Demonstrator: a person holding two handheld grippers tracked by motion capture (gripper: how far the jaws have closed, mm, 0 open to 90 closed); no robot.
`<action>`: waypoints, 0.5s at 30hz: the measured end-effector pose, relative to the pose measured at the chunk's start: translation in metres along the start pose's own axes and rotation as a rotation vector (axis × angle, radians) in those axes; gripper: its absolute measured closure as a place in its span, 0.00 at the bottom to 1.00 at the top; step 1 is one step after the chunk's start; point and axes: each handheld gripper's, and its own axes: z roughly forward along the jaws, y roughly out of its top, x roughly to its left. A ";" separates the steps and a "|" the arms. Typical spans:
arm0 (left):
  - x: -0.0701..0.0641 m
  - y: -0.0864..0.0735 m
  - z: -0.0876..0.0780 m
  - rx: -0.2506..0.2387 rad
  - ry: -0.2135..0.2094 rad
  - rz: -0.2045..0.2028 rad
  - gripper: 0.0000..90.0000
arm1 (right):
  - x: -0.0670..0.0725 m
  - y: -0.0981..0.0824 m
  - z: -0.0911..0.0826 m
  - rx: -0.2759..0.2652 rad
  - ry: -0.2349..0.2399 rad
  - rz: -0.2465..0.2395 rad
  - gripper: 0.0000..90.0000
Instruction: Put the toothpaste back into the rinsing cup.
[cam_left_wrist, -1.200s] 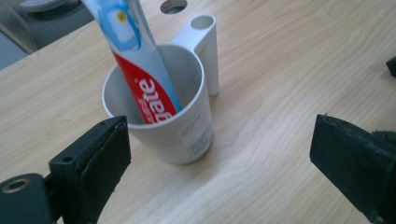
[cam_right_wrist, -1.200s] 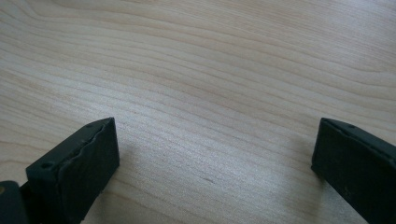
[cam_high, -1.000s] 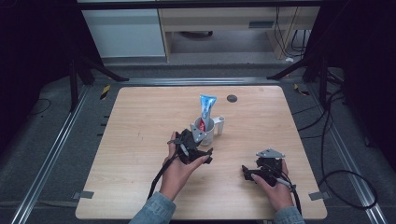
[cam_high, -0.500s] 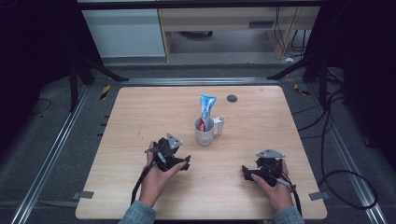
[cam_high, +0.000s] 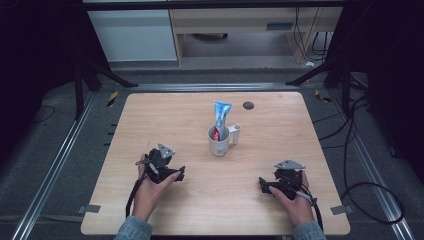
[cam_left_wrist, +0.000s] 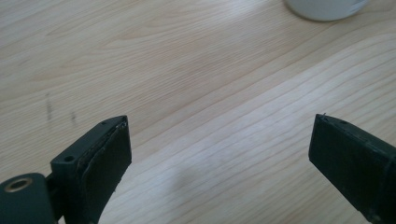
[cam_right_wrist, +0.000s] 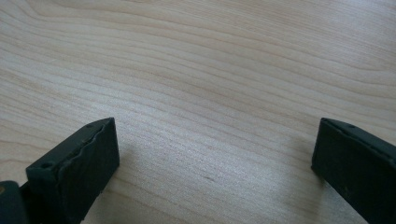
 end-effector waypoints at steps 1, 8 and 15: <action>0.003 -0.001 0.000 0.003 0.001 -0.002 0.06 | 0.000 0.000 0.000 0.000 0.000 0.000 0.01; 0.030 -0.014 -0.002 0.013 0.038 -0.044 0.06 | 0.000 0.000 0.000 0.000 0.000 0.000 0.01; 0.060 -0.029 0.004 0.041 0.072 -0.089 0.06 | 0.000 0.000 0.000 0.001 0.001 0.003 0.01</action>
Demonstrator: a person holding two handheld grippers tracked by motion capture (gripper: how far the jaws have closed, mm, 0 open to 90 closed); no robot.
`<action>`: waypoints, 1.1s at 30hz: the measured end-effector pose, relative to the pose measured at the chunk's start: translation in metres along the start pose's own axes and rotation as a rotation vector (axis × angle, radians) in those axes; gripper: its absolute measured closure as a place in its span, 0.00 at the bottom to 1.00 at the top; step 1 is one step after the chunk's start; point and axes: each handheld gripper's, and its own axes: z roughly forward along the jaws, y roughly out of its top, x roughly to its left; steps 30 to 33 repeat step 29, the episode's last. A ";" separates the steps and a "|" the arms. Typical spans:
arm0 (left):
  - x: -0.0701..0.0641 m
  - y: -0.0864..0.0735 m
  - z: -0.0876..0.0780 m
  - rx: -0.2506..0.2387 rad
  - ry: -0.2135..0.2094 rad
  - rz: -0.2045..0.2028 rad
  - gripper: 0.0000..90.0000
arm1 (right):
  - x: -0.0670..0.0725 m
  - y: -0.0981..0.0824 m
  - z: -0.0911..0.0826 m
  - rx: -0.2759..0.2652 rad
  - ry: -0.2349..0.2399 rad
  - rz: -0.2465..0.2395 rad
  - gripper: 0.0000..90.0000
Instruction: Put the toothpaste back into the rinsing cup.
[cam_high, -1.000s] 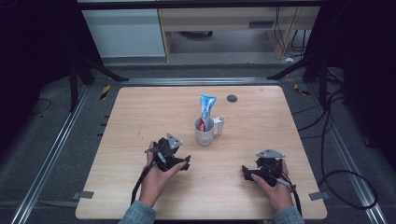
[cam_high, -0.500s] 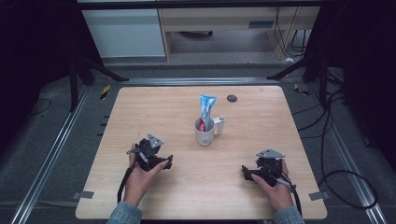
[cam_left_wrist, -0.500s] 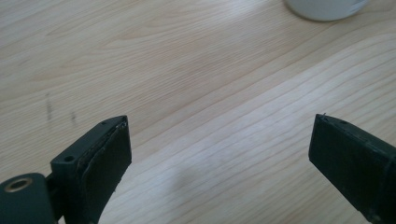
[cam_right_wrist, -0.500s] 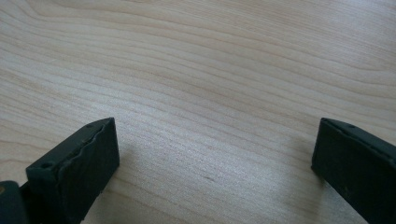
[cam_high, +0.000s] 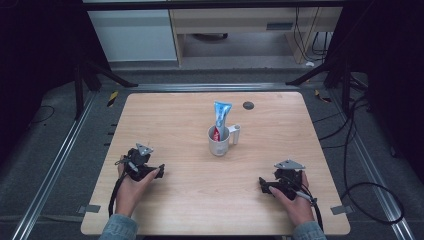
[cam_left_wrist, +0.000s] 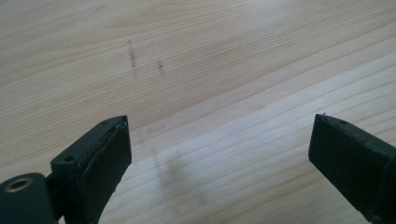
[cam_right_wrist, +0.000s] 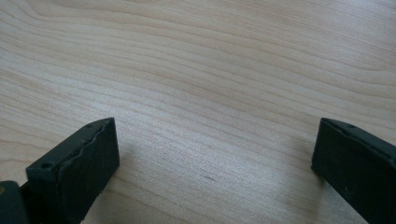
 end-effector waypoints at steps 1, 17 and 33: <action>0.004 -0.001 0.001 0.000 0.005 -0.008 0.06 | 0.000 0.000 0.000 0.000 0.000 0.000 0.01; 0.041 -0.011 0.031 -0.014 -0.051 -0.091 0.04 | 0.000 0.000 0.000 0.000 0.000 0.000 0.01; 0.051 -0.015 0.039 -0.068 -0.048 -0.119 0.00 | 0.000 0.000 0.000 0.000 0.000 0.000 0.01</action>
